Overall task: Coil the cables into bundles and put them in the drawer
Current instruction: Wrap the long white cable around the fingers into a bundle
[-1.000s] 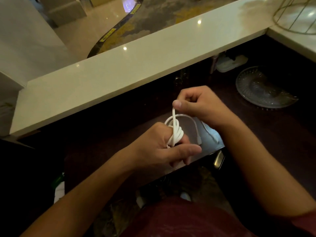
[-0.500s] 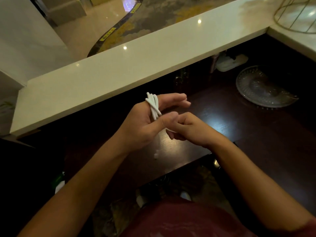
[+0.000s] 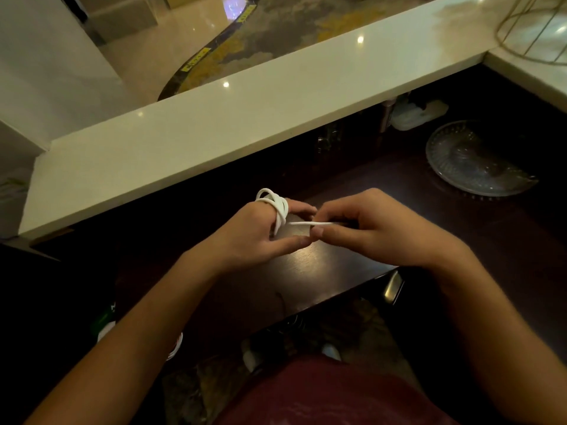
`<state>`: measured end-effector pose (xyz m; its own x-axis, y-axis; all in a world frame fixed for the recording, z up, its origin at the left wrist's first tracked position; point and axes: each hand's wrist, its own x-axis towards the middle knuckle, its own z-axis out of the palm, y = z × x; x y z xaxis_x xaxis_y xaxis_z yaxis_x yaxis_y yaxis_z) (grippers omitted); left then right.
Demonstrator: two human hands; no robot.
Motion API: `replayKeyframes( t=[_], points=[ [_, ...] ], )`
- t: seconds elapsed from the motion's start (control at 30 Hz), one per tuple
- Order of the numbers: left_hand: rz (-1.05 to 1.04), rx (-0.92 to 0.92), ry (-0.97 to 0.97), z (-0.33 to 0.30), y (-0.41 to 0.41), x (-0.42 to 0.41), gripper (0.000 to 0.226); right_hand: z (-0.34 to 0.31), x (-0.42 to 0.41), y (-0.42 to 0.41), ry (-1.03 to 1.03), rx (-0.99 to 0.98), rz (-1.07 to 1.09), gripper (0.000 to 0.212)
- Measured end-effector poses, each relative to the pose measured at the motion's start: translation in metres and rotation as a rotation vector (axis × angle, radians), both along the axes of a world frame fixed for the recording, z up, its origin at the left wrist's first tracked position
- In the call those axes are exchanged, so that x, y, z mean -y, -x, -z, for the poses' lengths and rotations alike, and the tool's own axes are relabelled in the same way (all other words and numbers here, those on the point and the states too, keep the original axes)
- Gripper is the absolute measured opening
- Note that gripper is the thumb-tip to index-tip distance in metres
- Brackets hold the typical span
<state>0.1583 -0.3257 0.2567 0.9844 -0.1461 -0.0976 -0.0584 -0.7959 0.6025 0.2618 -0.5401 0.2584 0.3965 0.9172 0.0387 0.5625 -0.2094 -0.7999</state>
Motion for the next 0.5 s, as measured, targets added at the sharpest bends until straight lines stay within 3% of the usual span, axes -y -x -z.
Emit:
replayKeyframes(
  t=[0.17,0.3,0.5],
  points=[
    [0.011,-0.069,0.036,0.005,-0.001,0.014,0.053,-0.019,0.002,-0.003,-0.142,-0.041,-0.025,0.015],
    [0.015,-0.036,0.330,-0.001,0.006,0.026,0.037,-0.016,0.000,-0.013,-0.344,-0.244,0.063,0.016],
    [0.145,0.016,0.693,-0.020,0.006,0.046,0.040,0.026,-0.020,-0.022,-0.477,-0.611,0.187,0.013]
  ],
)
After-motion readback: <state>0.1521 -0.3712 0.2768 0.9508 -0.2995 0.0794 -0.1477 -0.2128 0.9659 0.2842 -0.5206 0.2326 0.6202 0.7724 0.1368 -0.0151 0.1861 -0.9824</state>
